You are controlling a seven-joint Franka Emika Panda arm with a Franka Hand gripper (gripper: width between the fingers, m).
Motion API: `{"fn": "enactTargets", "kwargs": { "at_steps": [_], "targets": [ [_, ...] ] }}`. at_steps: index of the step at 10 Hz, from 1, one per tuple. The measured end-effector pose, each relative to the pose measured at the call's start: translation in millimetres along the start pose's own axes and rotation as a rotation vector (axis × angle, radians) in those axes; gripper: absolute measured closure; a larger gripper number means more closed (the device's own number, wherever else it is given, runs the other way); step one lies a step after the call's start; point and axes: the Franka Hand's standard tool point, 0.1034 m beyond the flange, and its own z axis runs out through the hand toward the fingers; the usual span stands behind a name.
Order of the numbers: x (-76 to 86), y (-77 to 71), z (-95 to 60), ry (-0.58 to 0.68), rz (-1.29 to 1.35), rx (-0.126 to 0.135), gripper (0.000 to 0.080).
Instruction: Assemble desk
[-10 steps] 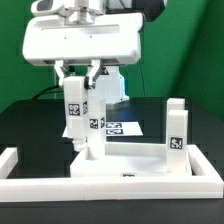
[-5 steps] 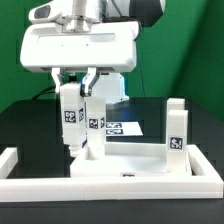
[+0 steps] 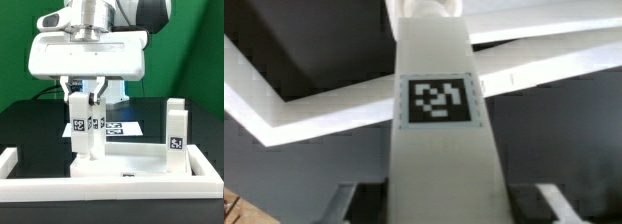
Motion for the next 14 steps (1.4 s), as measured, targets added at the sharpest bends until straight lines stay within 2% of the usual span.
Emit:
{"fn": "enactTargets", "kwargs": {
  "at_steps": [5,10,11,12,13,14],
  "targets": [
    [-7.2,-1.3,7.9,-0.014,-0.009,-0.006,0.0509],
    [-7.0,-1.5,9.2,-0.014,-0.011,-0.007,0.0509],
    [-7.0,-1.5,9.2,-0.014,-0.011,-0.007,0.0327],
    [-7.0,-1.5,9.2,-0.014,-0.011,-0.007,0.0212],
    [-7.0,-1.5,9.2,-0.014,-0.011,-0.007,0.0212],
    [-7.0,-1.5,9.2,-0.014,-0.011,-0.008,0.0162]
  ]
}}
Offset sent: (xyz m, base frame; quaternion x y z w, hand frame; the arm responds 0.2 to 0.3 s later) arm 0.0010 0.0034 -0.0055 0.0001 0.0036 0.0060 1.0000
